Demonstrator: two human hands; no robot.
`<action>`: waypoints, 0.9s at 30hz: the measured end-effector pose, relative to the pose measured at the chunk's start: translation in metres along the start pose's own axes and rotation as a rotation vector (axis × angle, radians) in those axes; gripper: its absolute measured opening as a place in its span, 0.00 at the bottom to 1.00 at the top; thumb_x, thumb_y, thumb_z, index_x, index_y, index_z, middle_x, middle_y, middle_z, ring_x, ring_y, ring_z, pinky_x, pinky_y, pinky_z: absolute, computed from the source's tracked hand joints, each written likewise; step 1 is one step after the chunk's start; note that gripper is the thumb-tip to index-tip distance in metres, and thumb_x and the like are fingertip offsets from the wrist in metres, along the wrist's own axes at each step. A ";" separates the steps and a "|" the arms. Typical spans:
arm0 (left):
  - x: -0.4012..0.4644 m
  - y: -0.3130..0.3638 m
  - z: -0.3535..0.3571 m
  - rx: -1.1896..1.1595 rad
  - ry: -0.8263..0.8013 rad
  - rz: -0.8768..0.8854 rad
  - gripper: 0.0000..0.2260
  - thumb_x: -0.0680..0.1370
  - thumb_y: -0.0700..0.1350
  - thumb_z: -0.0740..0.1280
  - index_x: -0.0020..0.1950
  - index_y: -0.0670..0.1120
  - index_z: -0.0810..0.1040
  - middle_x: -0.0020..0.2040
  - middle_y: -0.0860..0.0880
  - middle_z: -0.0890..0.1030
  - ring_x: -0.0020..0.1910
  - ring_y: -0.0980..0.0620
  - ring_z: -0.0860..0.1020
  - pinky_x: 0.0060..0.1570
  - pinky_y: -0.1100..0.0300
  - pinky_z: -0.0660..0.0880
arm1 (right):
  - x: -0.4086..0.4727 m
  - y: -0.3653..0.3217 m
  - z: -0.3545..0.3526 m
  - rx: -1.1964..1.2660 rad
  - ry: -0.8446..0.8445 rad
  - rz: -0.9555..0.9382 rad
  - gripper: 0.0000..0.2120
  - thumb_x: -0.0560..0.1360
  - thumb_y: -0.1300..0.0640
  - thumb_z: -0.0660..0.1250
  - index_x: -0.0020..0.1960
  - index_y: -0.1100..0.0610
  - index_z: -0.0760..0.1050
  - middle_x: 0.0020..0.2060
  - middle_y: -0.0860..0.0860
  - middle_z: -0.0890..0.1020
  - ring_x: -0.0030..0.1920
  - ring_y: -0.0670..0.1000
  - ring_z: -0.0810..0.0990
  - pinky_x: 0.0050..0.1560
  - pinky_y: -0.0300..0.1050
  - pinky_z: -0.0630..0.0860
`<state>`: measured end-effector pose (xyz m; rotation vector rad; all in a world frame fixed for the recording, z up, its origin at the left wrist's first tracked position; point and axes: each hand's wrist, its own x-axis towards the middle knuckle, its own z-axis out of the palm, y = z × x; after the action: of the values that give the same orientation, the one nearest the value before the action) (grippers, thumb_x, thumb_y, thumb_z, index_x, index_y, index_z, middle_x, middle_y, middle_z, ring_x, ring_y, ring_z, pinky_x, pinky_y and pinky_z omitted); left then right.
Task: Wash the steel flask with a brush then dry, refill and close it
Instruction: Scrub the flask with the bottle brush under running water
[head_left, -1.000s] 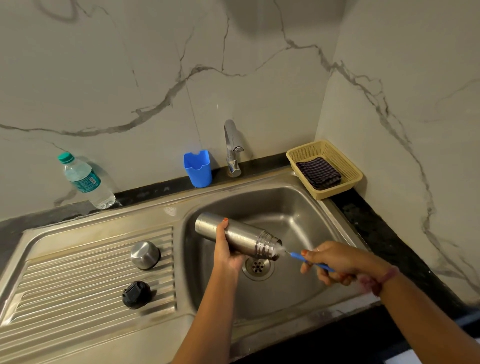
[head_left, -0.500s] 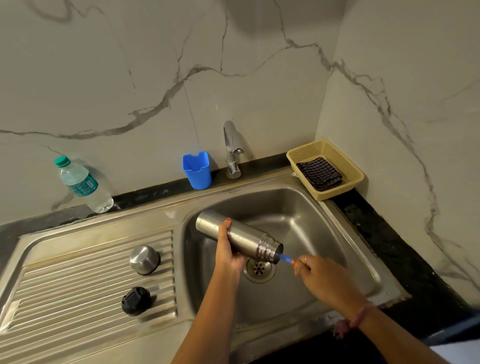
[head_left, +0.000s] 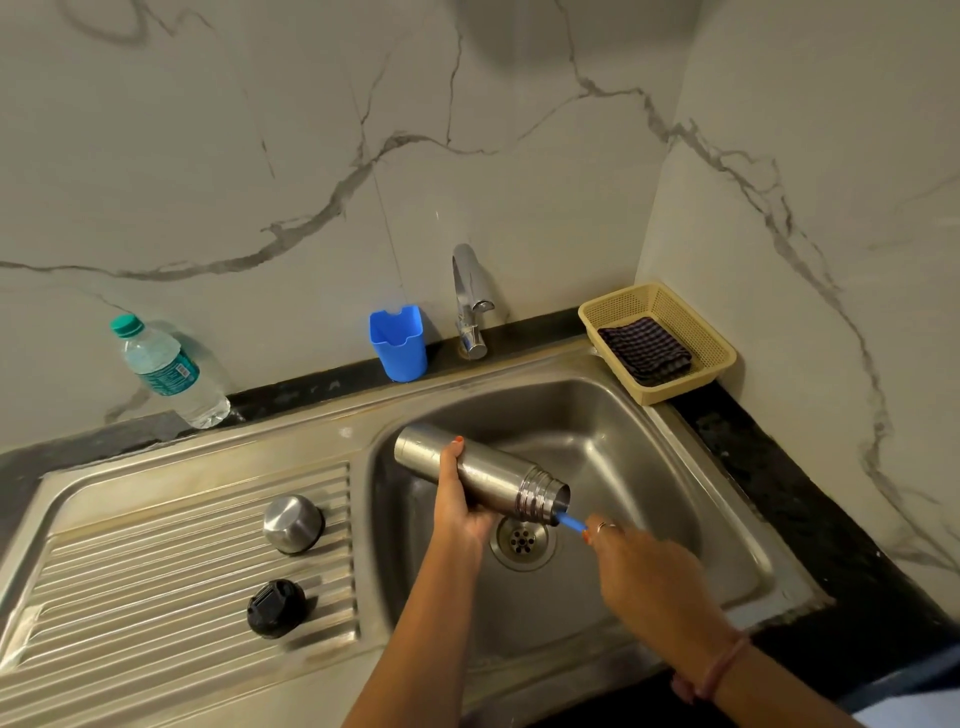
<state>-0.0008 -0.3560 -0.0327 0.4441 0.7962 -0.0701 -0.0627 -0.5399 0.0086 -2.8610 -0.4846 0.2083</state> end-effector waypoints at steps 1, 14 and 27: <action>0.000 0.001 -0.001 0.018 0.009 0.006 0.26 0.73 0.48 0.75 0.65 0.41 0.70 0.56 0.36 0.79 0.55 0.37 0.80 0.50 0.37 0.77 | 0.006 0.004 -0.003 0.238 -0.086 0.093 0.08 0.81 0.53 0.57 0.51 0.49 0.75 0.31 0.45 0.71 0.26 0.42 0.66 0.26 0.34 0.62; 0.000 -0.001 0.000 0.074 0.021 0.002 0.22 0.73 0.47 0.75 0.61 0.41 0.72 0.54 0.37 0.80 0.53 0.38 0.80 0.52 0.38 0.77 | 0.002 0.000 0.000 -0.061 -0.070 0.074 0.10 0.79 0.56 0.60 0.59 0.53 0.75 0.38 0.48 0.78 0.34 0.48 0.78 0.33 0.43 0.76; -0.007 -0.002 0.004 0.024 -0.005 -0.021 0.18 0.73 0.47 0.74 0.56 0.41 0.72 0.53 0.37 0.80 0.51 0.38 0.80 0.44 0.39 0.77 | 0.006 0.007 0.008 -0.060 -0.022 0.114 0.13 0.82 0.50 0.54 0.61 0.51 0.73 0.39 0.46 0.78 0.35 0.43 0.74 0.35 0.37 0.71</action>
<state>-0.0033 -0.3607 -0.0259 0.4587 0.7956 -0.1002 -0.0561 -0.5432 -0.0013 -2.9506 -0.3371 0.2500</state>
